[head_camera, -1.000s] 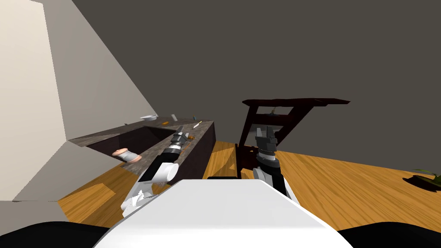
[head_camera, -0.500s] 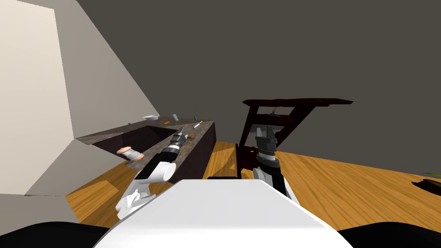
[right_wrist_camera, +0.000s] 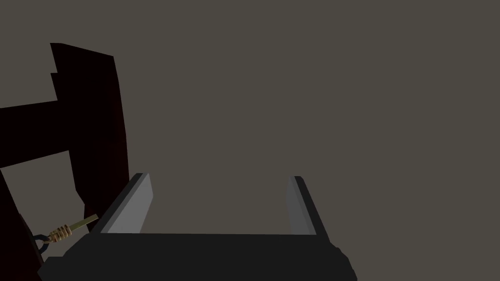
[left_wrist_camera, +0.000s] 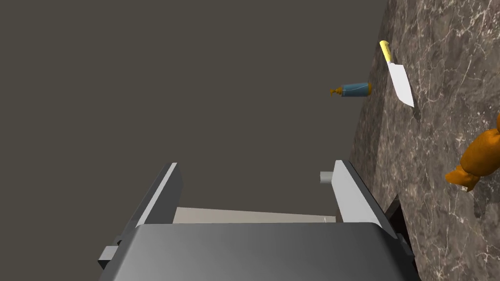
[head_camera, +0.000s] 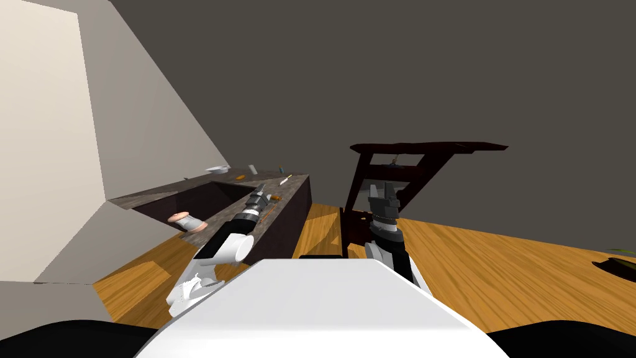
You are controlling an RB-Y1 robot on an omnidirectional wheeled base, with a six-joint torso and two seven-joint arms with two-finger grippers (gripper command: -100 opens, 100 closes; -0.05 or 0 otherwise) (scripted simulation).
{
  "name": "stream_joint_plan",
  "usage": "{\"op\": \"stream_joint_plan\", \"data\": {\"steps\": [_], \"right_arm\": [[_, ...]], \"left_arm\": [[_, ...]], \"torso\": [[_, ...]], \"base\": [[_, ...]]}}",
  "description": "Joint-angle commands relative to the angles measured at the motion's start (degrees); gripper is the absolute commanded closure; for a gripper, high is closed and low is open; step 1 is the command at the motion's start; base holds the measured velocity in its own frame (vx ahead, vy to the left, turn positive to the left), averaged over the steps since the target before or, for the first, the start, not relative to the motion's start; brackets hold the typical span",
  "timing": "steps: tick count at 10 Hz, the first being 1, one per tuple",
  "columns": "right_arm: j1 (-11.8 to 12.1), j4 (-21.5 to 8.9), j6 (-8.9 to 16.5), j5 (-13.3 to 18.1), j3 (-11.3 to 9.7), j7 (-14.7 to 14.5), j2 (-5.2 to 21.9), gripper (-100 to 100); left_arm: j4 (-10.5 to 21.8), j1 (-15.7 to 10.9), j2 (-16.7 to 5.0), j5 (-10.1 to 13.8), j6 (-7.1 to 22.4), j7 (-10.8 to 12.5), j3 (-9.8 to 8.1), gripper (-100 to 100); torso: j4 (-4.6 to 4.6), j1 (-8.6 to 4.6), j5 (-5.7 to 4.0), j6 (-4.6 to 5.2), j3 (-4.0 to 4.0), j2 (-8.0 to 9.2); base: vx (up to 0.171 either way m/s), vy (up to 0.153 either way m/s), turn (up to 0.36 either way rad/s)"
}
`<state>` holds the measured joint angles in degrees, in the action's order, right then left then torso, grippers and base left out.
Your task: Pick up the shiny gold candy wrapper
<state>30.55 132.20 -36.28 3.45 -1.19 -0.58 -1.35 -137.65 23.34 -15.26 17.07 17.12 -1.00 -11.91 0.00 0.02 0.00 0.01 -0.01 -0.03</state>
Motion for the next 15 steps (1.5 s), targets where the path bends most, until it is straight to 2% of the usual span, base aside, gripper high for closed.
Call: {"op": "stream_joint_plan", "data": {"steps": [1,2,7,15], "right_arm": [[0.00,0.00,0.00,0.00,0.00,0.00,0.00,0],[0.00,0.00,0.00,0.00,0.00,0.00,0.00,0],[0.01,0.00,0.00,0.00,0.00,0.00,0.00,0],[0.01,0.00,0.00,0.00,0.01,0.00,0.00,0]], "left_arm": [[0.00,0.00,0.00,0.00,0.00,0.00,0.00,-100],[0.00,0.00,0.00,0.00,0.00,0.00,0.00,-100],[1.97,-0.52,-2.99,3.01,5.86,0.64,-0.46,-100],[5.74,-1.29,-9.16,9.40,17.98,1.97,-1.28,-100]], "torso": [[0.00,0.00,0.00,0.00,0.00,0.00],[0.00,0.01,0.00,0.00,-0.01,-0.01],[-0.05,0.11,0.03,0.00,-0.11,-0.19],[-0.07,0.14,0.04,0.00,-0.18,-0.30]], "base": [[0.009,0.007,-0.029],[-0.005,-0.004,0.017],[0.044,0.024,-0.034],[0.064,0.034,-0.043]]}}
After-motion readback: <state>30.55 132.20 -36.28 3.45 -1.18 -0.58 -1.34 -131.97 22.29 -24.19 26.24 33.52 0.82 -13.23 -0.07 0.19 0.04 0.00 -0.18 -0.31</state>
